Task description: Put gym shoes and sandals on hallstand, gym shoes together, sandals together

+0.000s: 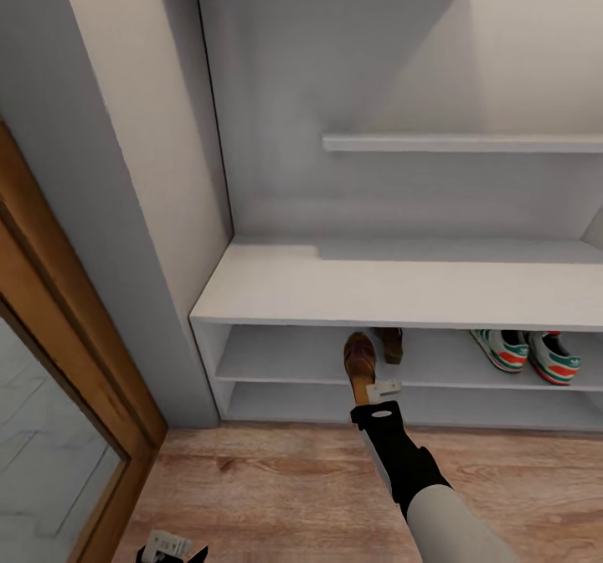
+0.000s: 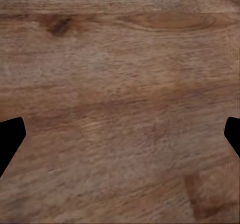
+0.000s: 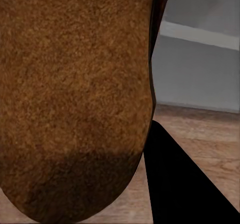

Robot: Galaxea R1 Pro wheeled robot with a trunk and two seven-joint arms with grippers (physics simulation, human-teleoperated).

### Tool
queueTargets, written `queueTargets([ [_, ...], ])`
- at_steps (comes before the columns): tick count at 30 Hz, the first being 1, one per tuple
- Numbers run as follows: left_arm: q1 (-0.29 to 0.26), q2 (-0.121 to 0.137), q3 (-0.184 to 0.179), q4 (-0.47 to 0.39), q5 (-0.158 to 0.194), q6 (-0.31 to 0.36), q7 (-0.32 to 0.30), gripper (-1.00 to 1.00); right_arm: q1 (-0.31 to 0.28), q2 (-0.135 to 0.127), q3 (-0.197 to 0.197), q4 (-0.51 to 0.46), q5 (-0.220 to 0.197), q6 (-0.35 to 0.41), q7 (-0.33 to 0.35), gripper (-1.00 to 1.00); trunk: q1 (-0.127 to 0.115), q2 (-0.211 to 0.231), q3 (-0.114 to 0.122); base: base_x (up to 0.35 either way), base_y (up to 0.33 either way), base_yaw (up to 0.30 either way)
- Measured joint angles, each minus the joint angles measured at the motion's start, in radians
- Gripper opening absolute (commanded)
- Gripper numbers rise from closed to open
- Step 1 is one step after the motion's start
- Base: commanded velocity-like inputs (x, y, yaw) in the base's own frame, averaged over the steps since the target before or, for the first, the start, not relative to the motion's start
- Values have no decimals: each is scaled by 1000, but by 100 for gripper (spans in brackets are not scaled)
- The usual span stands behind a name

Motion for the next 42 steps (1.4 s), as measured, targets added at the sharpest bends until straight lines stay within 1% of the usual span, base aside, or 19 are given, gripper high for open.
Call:
queueTargets([
  [8,0,0,0,0,0,0,0,100,0,0,0,-1,1,0,0,-100,1,0,0,71,0,0],
  [14,0,0,0,0,0,0,0,100,0,0,0,0,1,0,0,-100,0,0,0,243,0,0],
  [22,0,0,0,0,0,0,0,100,0,0,0,-1,1,0,0,-100,0,0,0,43,0,0],
  [26,0,0,0,0,1,0,0,100,0,0,-1,-2,1,0,0,-100,0,0,0,170,0,0],
  [34,0,0,0,0,1,0,0,100,0,0,-2,-2,1,0,0,-100,1,0,0,15,0,0],
  [42,0,0,0,0,1,-1,0,100,0,0,-3,0,1,1,0,-100,0,0,0,104,-60,0],
])
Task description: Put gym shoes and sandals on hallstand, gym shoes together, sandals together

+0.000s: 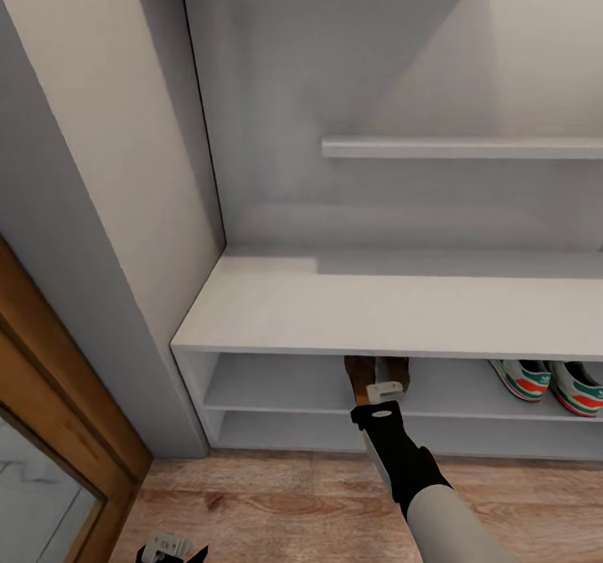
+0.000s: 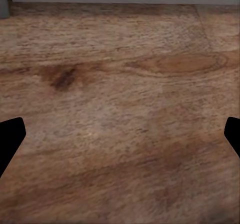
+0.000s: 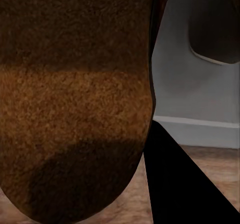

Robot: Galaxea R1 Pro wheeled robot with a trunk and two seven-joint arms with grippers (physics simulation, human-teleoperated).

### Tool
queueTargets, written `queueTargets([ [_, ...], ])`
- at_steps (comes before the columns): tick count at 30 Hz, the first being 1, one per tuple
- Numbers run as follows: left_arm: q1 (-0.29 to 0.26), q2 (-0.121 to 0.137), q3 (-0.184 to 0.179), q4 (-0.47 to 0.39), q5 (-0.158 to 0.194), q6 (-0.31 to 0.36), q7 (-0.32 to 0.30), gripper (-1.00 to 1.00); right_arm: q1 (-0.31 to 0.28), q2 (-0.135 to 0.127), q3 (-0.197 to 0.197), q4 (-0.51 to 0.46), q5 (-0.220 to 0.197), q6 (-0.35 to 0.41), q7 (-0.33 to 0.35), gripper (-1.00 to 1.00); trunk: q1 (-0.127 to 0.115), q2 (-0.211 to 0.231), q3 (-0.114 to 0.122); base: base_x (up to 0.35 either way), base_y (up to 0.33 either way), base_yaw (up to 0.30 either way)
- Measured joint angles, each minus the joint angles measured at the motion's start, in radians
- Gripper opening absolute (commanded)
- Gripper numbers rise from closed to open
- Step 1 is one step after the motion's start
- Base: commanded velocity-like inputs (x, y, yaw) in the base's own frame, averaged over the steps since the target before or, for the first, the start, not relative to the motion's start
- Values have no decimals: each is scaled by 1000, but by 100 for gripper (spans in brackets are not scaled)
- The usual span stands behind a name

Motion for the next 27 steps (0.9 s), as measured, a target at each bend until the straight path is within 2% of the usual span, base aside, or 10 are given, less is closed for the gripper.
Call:
queueTargets([
  [27,0,1,1,0,3,0,0,100,0,0,1,2,0,-1,0,-100,0,0,0,68,-17,0],
])
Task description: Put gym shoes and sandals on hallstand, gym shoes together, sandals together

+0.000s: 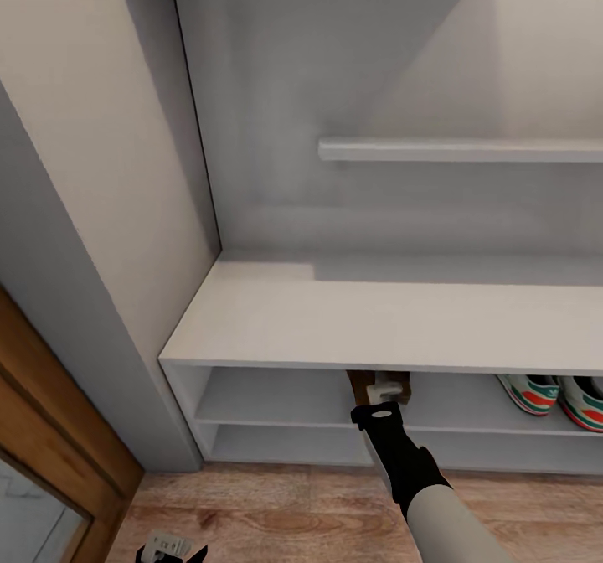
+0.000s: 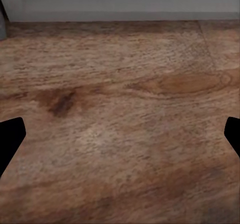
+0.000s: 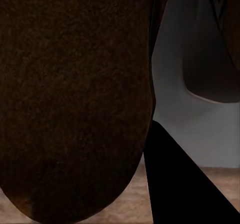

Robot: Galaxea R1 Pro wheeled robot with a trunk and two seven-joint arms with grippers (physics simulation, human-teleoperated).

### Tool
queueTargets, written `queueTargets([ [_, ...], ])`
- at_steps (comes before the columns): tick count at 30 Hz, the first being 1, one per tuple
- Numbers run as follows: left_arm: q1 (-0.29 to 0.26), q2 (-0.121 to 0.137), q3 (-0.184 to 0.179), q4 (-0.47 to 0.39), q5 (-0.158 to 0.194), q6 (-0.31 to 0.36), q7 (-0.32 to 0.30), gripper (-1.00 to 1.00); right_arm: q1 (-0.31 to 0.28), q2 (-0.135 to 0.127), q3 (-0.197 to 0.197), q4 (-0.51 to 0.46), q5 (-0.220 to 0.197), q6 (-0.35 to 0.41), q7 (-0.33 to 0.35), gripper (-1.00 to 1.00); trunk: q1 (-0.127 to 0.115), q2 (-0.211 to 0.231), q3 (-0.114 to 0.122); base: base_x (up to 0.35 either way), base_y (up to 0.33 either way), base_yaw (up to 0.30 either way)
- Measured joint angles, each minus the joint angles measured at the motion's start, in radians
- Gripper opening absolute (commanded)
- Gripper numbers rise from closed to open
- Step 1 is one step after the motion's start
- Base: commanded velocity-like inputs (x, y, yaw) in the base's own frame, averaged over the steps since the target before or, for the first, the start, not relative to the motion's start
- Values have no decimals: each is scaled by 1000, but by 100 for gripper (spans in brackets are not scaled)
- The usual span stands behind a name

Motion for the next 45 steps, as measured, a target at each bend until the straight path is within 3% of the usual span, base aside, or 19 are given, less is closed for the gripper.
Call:
queueTargets([
  [36,0,0,0,0,-1,1,0,100,0,0,0,-3,0,1,0,-100,0,0,0,54,0,0],
  [37,0,0,1,0,-1,1,0,100,0,0,0,-3,0,1,0,100,0,0,0,3,0,0],
  [45,0,0,0,0,-1,0,0,100,0,0,0,-3,-3,1,-1,100,0,0,0,0,0,0],
])
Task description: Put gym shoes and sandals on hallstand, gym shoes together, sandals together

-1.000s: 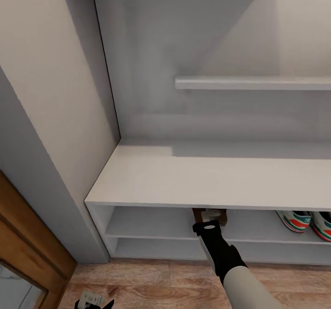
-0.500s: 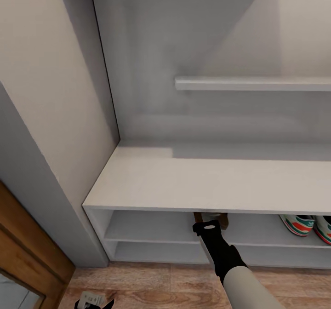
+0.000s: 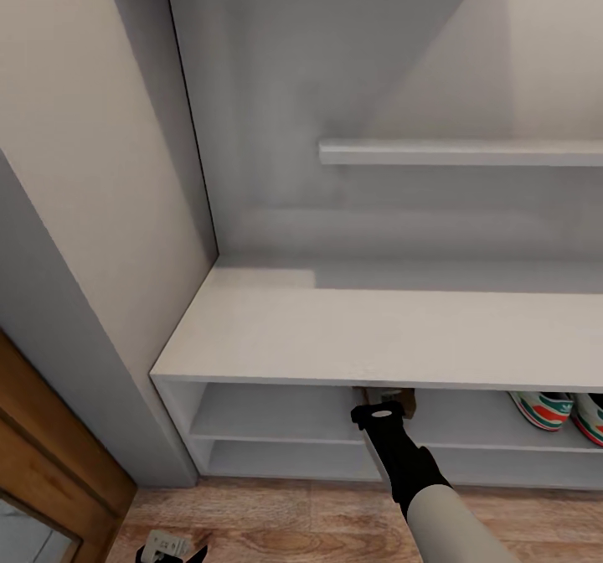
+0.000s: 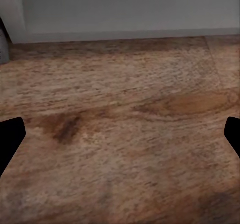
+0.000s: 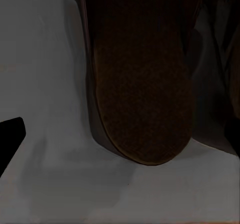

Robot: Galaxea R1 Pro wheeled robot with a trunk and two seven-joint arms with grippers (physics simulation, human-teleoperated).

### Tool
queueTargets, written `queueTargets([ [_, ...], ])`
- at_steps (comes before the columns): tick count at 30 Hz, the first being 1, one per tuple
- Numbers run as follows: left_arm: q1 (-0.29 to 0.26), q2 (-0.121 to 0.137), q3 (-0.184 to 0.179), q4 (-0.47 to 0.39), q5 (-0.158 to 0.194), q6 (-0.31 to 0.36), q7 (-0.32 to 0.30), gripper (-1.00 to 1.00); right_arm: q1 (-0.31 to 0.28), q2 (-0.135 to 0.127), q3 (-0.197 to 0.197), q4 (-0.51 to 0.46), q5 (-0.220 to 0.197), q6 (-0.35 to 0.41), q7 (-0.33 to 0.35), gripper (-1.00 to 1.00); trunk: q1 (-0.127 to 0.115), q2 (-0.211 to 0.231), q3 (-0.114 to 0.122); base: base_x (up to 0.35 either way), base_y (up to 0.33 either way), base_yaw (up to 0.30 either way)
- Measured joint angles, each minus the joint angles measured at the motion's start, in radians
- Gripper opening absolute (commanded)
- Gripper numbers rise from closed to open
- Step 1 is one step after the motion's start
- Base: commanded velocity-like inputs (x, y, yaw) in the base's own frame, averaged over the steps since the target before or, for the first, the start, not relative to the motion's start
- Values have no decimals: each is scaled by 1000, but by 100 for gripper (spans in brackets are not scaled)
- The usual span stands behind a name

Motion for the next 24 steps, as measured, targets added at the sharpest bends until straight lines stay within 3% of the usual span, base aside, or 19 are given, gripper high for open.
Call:
queueTargets([
  [12,0,0,0,0,0,-1,0,100,0,0,0,2,0,0,0,100,0,0,0,-44,0,0],
  [24,0,0,0,0,0,-1,0,100,0,0,-1,5,0,0,0,100,1,0,0,-273,0,0],
])
